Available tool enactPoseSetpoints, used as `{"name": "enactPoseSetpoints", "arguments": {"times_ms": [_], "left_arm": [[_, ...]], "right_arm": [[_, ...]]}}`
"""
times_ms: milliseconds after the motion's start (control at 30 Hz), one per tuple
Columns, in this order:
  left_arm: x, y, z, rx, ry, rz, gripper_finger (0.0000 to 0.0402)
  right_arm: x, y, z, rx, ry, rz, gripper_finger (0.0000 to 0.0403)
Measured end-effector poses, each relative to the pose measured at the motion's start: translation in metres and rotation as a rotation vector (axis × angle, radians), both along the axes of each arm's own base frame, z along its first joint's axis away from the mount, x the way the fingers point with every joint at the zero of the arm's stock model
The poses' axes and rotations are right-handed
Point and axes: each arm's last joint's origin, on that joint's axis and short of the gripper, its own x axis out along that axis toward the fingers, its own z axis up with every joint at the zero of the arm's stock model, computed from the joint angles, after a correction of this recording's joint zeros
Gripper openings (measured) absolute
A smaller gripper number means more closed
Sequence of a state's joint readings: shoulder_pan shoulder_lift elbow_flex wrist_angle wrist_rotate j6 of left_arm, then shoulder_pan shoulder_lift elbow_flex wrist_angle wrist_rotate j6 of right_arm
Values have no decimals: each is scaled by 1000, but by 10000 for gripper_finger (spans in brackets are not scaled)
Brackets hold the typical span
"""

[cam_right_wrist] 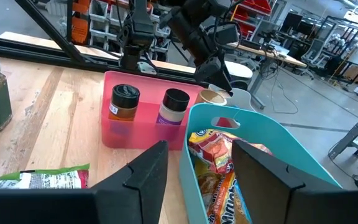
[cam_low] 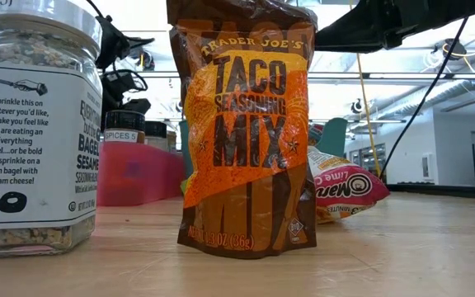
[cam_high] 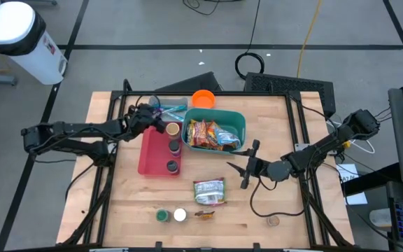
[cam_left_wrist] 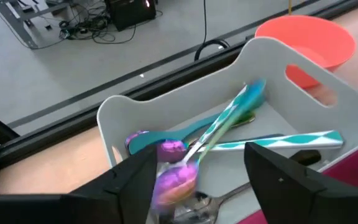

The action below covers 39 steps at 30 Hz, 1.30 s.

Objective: Pick & Place Food Item
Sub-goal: Put the green noodle pack into the green bin

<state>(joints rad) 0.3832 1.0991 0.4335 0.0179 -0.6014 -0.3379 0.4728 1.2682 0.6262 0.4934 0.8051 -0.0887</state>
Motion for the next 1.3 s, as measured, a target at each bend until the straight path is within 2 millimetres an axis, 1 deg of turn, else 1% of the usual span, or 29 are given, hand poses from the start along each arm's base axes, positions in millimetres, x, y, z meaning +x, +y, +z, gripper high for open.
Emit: {"name": "enactPoseSetpoints", "arguments": {"times_ms": [133,267,333,467,633,733,867,1000,1100,1200,1300], "left_arm": [[0,0,0,-3,-1,-7,262],[1,0,0,-13,-6,-22,266],[2,0,4,-15,-9,-36,267],[2,-3,23,-48,-54,-123,267],[-7,-12,53,-134,-156,-250,267],[-15,-22,65,-128,-212,-335,267],[-25,-38,76,-65,-266,-430,267],[-35,-50,81,-5,-336,-496,267],[-40,-55,83,16,-371,-509,267],[-41,-57,84,20,-379,-505,267],[-41,-57,84,9,-391,-501,267]], "right_arm": [[0,0,0,0,0,0,169],[0,0,0,-1,0,0,169],[0,0,0,-1,0,0,169],[0,0,-1,-6,11,0,169],[0,0,-1,-2,13,-1,169],[0,0,-2,12,11,-4,169],[0,0,-2,14,17,4,169],[0,2,-3,56,20,86,169],[4,8,-7,124,33,233,172],[15,18,-21,174,47,361,190],[36,30,-35,162,121,404,224]]}}
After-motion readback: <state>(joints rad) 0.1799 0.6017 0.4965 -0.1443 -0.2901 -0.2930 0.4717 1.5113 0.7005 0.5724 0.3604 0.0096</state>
